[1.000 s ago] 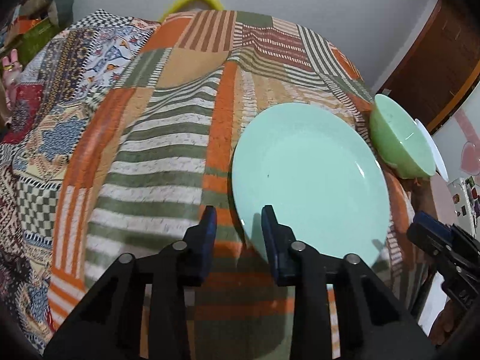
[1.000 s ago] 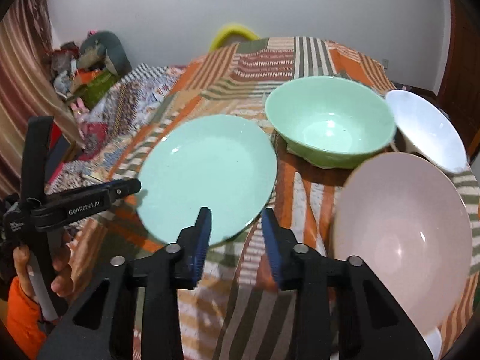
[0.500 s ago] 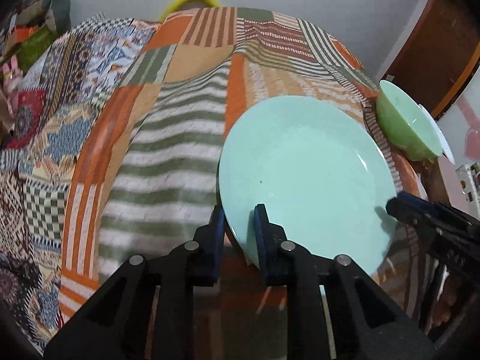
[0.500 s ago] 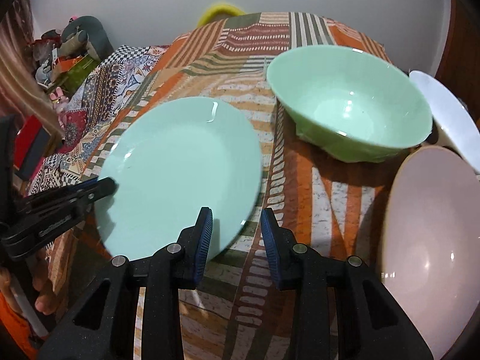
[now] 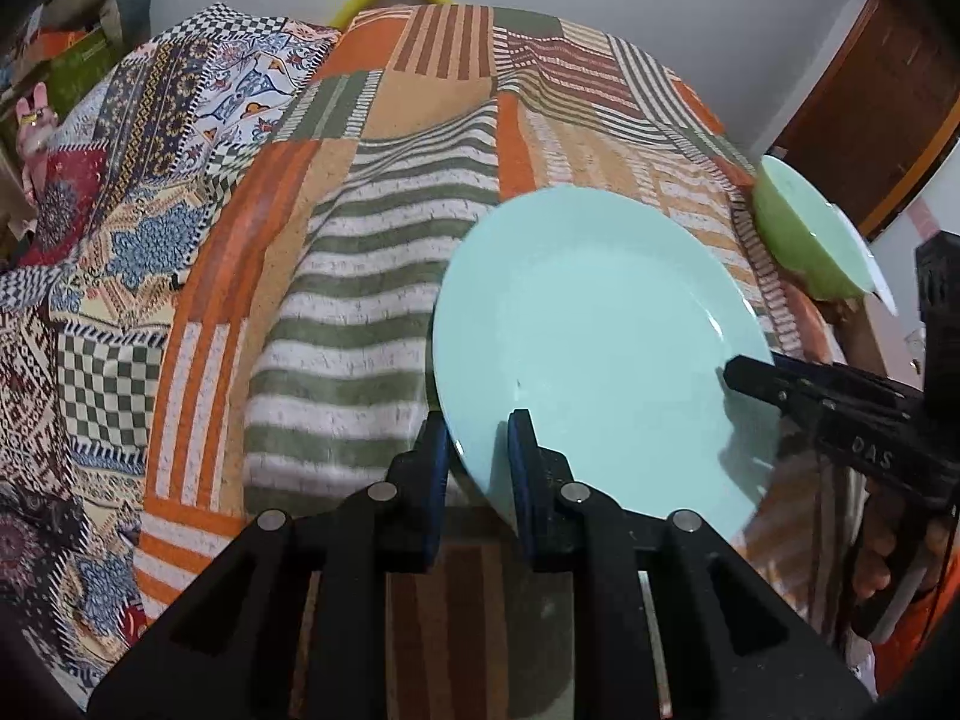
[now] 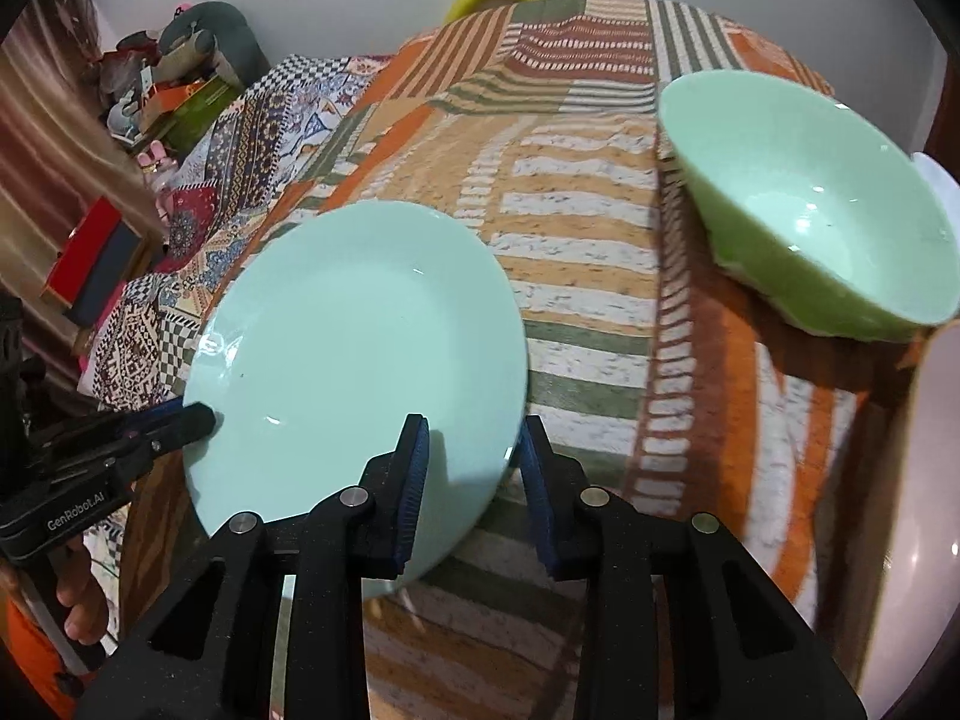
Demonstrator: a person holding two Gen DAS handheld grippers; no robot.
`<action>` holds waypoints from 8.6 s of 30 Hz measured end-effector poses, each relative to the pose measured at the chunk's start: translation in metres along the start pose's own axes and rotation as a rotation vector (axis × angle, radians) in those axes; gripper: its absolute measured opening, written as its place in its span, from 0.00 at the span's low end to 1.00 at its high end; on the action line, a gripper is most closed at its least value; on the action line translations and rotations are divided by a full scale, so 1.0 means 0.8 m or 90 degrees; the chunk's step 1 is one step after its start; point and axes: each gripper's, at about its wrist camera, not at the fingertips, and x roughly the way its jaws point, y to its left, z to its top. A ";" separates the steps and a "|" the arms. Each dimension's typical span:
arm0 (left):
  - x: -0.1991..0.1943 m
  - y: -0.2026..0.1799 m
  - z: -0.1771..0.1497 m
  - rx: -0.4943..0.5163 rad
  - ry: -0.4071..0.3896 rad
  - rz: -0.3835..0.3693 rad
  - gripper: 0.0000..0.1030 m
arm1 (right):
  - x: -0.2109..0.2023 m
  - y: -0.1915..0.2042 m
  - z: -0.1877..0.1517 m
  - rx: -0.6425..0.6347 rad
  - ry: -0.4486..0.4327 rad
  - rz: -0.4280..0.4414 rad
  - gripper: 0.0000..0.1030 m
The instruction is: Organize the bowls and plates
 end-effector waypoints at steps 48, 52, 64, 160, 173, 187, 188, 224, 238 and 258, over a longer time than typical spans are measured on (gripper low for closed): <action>-0.208 -0.154 -0.121 0.088 -0.131 -0.008 0.20 | -0.198 -0.019 -0.117 -0.038 -0.149 0.028 0.20; -0.225 -0.179 -0.136 0.107 -0.143 -0.009 0.20 | -0.218 -0.031 -0.133 -0.032 -0.165 0.031 0.20; -0.242 -0.246 -0.174 0.154 -0.153 -0.026 0.21 | -0.266 -0.071 -0.183 -0.013 -0.199 0.010 0.20; -0.127 -0.364 -0.189 0.216 -0.058 -0.035 0.51 | -0.253 -0.199 -0.263 0.102 -0.145 -0.086 0.42; -0.149 -0.355 -0.123 0.186 -0.143 -0.029 0.68 | -0.282 -0.198 -0.211 0.088 -0.222 -0.082 0.53; -0.076 -0.347 -0.042 0.160 -0.135 -0.023 0.69 | -0.245 -0.211 -0.139 0.088 -0.235 -0.078 0.54; -0.069 -0.347 -0.039 0.160 -0.130 -0.025 0.69 | -0.241 -0.214 -0.136 0.092 -0.233 -0.073 0.54; 0.032 -0.356 -0.007 0.157 -0.054 -0.036 0.11 | -0.177 -0.235 -0.107 0.130 -0.158 -0.004 0.17; -0.014 -0.362 -0.021 0.165 -0.074 -0.043 0.11 | -0.202 -0.224 -0.112 0.119 -0.173 -0.021 0.17; -0.144 -0.334 -0.072 0.155 -0.145 -0.049 0.11 | -0.261 -0.160 -0.129 0.065 -0.226 -0.020 0.17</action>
